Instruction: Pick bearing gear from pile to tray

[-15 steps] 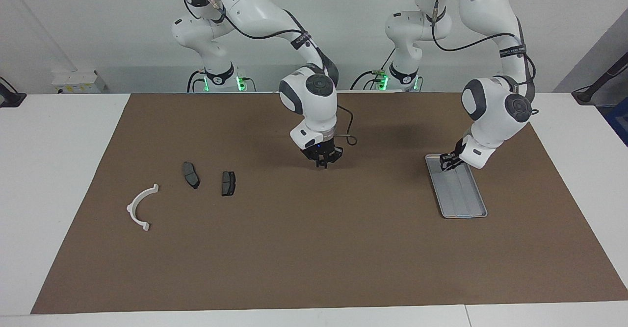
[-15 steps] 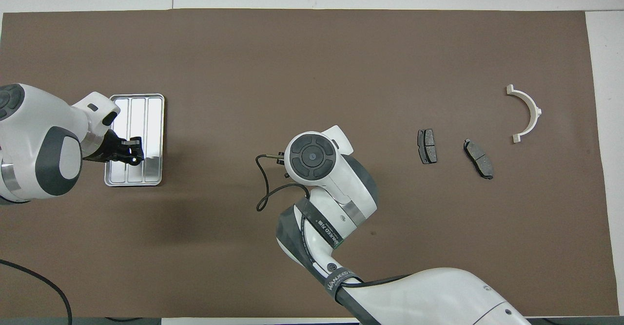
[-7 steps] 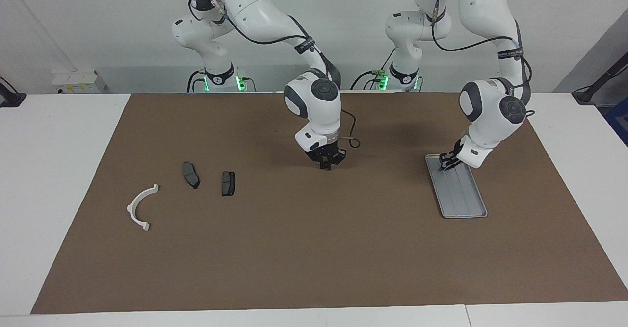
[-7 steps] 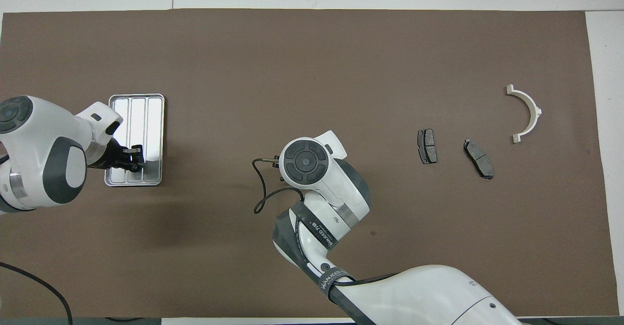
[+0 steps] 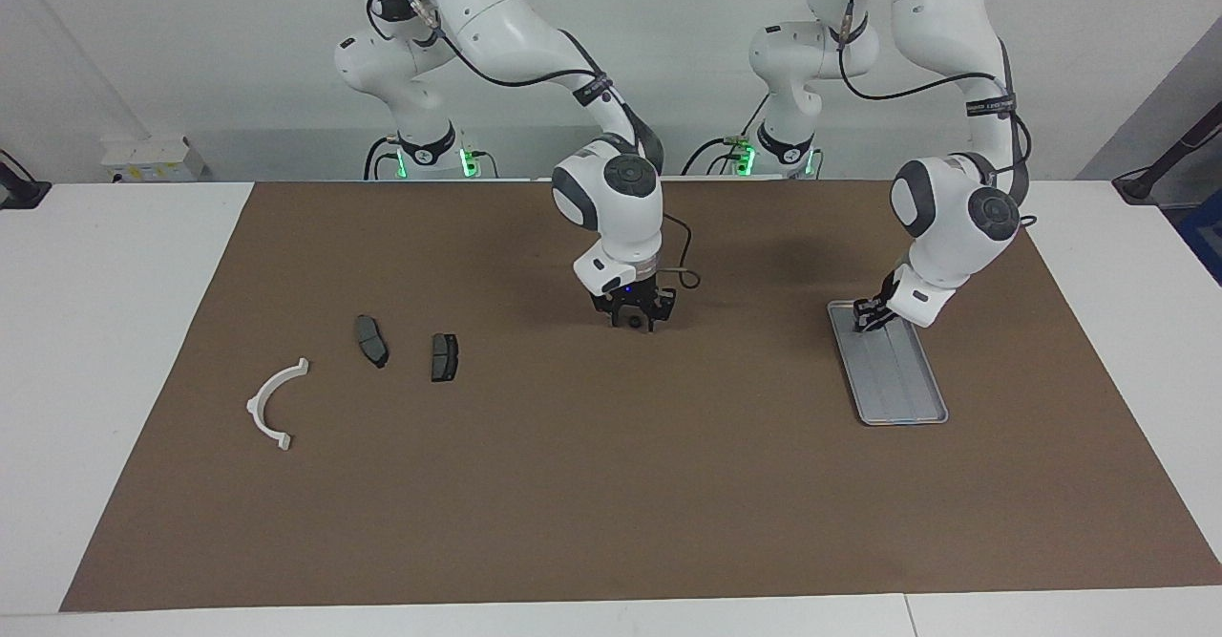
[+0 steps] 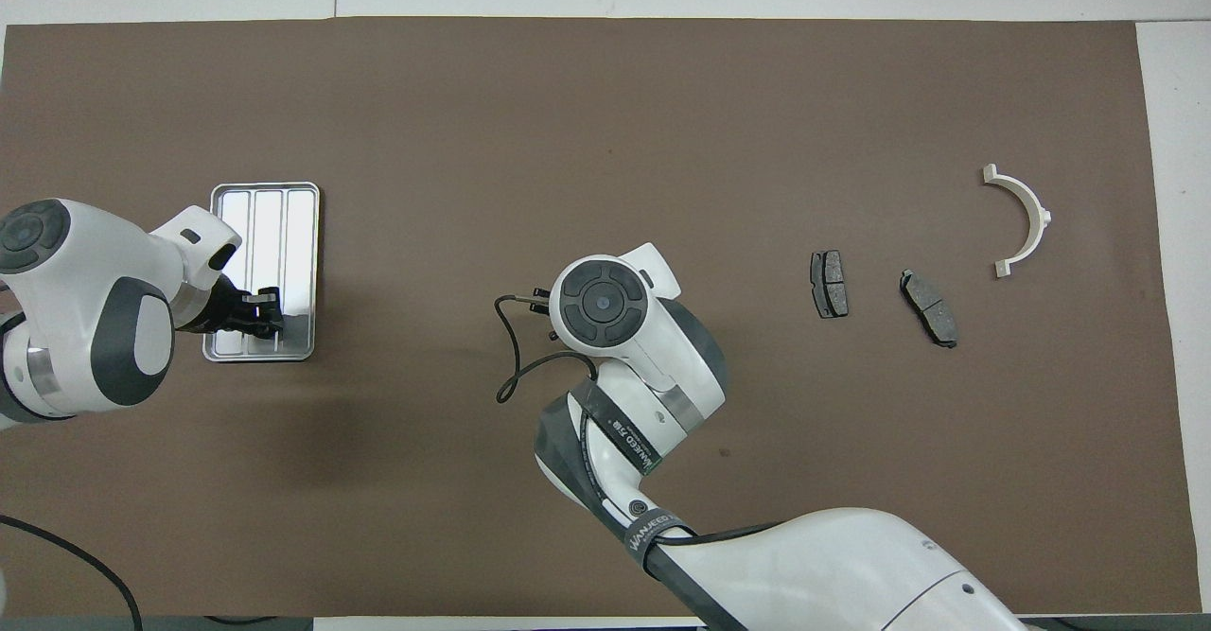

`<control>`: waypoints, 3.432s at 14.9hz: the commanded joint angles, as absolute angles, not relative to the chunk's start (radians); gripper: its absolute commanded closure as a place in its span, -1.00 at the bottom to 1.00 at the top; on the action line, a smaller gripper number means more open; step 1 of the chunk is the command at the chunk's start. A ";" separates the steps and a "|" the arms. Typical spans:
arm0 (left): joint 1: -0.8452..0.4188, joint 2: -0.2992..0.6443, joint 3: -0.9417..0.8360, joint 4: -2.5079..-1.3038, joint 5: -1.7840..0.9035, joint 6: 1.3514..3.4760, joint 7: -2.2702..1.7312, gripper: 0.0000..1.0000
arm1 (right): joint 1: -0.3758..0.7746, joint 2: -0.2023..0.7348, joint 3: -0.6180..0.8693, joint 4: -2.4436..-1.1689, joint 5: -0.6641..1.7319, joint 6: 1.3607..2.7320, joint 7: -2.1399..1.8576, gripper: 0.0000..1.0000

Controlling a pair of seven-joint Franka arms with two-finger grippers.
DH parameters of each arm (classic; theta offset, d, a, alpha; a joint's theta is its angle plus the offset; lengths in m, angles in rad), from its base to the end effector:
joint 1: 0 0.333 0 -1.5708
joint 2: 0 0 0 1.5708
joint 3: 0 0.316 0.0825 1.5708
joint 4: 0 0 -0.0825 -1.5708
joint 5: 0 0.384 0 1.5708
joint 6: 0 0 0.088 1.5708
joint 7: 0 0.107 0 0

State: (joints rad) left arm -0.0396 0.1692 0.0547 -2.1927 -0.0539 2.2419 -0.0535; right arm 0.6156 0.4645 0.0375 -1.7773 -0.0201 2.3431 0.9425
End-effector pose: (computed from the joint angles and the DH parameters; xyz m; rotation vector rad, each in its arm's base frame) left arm 0.5377 0.0065 0.2989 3.1032 0.1622 -0.1869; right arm 0.5303 0.4025 0.3070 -3.0357 0.4292 -0.1073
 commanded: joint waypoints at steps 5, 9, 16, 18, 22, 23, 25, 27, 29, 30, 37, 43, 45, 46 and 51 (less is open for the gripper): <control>-0.034 0.143 0.046 -2.160 -0.037 2.195 -0.051 -0.98 | 0.347 0.403 0.048 -1.660 -0.009 2.228 0.529 -0.88; -0.079 0.160 0.040 -2.030 -0.037 2.088 -0.182 -1.00 | 0.181 0.374 0.049 -1.626 -0.009 2.175 0.214 -0.88; -0.360 0.189 0.038 -1.980 -0.066 2.166 -0.665 -1.00 | -0.011 0.283 0.046 -1.514 0.000 1.870 -0.095 -0.93; -0.435 0.199 0.038 -1.957 -0.072 2.161 -0.759 -1.00 | -0.011 0.221 0.040 -1.519 -0.002 1.780 -0.089 -0.93; -0.564 0.363 0.041 -1.771 -0.072 2.122 -0.963 -1.00 | -0.049 0.115 0.037 -1.549 -0.002 1.659 -0.081 -0.94; -0.589 0.388 0.040 -1.746 -0.072 2.123 -0.980 -1.00 | -0.051 0.076 0.037 -1.583 -0.002 1.637 -0.072 -0.94; -0.647 0.420 0.041 -1.726 -0.072 2.132 -0.999 -1.00 | -0.049 -0.006 0.037 -1.653 -0.002 1.625 -0.028 -0.94; -0.684 0.420 0.040 -1.746 -0.072 2.140 -1.005 -1.00 | -0.041 -0.040 0.037 -1.684 -0.002 1.623 -0.018 -0.94; -0.699 0.416 0.038 -1.788 -0.072 2.193 -1.012 -1.00 | -0.037 -0.064 0.038 -1.715 -0.002 1.626 -0.017 -0.94; -0.699 0.416 0.038 -1.796 -0.072 2.200 -1.012 -1.00 | -0.038 -0.078 0.038 -1.733 -0.002 1.631 -0.018 -0.94; -0.732 0.402 0.037 -1.873 -0.072 2.247 -1.011 -0.84 | -0.038 -0.094 0.049 -1.701 -0.011 1.626 -0.025 -0.94; -0.735 0.402 0.035 -1.875 -0.075 2.247 -1.015 -0.68 | -0.049 -0.091 0.049 -1.669 -0.020 1.615 -0.031 -0.94; -0.735 0.402 0.035 -1.875 -0.075 2.247 -1.017 -0.65 | -0.049 -0.055 0.049 -1.602 -0.020 1.582 -0.031 -0.94; -0.735 0.402 0.035 -1.875 -0.075 2.249 -1.017 -0.59 | -0.052 -0.037 0.049 -1.571 -0.020 1.560 -0.031 -0.94; -0.735 0.400 0.037 -1.887 -0.075 2.269 -1.038 -0.03 | -0.058 -0.044 0.049 -1.577 -0.018 1.562 -0.031 -0.94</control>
State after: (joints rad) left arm -0.7176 0.4238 0.0211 -1.8479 -0.0658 2.2340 -1.0195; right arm -0.0434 -0.0546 0.0406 -1.5950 -0.0180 1.5790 -0.0295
